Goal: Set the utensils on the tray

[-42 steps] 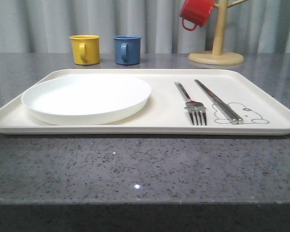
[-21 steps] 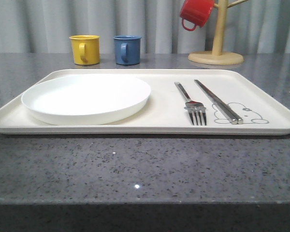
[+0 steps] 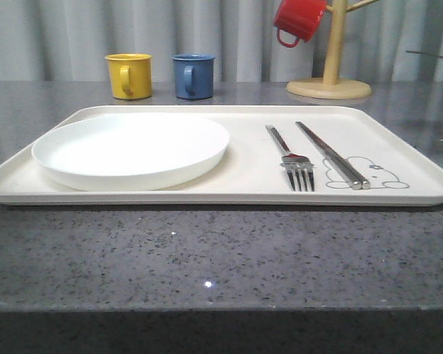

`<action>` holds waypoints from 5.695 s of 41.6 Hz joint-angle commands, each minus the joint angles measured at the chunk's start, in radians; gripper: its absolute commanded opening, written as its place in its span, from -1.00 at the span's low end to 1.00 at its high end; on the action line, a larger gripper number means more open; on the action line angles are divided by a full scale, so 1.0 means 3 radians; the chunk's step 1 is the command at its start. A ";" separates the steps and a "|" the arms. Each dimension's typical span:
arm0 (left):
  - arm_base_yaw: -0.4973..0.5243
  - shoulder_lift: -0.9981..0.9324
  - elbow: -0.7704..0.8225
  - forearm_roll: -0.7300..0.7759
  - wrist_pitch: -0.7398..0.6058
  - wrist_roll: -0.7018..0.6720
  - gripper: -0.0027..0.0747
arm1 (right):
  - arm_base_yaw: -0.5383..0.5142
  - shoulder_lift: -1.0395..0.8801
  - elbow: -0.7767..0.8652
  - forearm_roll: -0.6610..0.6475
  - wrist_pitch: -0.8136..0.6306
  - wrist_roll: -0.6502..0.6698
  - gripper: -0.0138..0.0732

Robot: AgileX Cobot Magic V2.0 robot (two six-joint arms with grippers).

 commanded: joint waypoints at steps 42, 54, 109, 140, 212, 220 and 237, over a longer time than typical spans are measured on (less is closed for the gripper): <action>-0.0025 -0.0032 -0.0084 -0.0040 -0.0235 -0.0014 -0.12 | 0.0450 0.0433 0.0072 0.0359 -0.0662 0.0719 -0.21; -0.0025 -0.0032 -0.0084 -0.0040 -0.0229 -0.0014 -0.12 | 0.0517 0.0024 0.0079 0.0101 -0.0589 0.0548 -0.17; -0.0025 -0.0032 -0.0084 -0.0040 -0.0229 -0.0014 -0.12 | 0.1471 -0.3111 0.1513 -0.0143 -0.0405 0.0036 -0.17; -0.0025 -0.0032 -0.0084 -0.0040 -0.0229 -0.0014 -0.12 | 0.1471 -0.3115 0.1513 -0.0185 -0.0532 0.0036 -0.17; 0.1309 -0.2223 0.2319 0.0070 -0.2684 0.0251 -0.98 | 0.1471 -0.3111 0.1513 -0.0182 -0.0609 0.0036 -0.84; 0.1492 -0.2818 0.2998 -0.0170 -0.3131 0.0251 -0.98 | 0.1471 -0.3111 0.1513 -0.0182 -0.0609 0.0036 -0.84; 0.1494 -0.3169 0.3196 -0.0282 -0.3173 0.0251 -0.98 | 0.1471 -0.3108 0.1513 -0.0182 -0.0598 0.0036 -0.84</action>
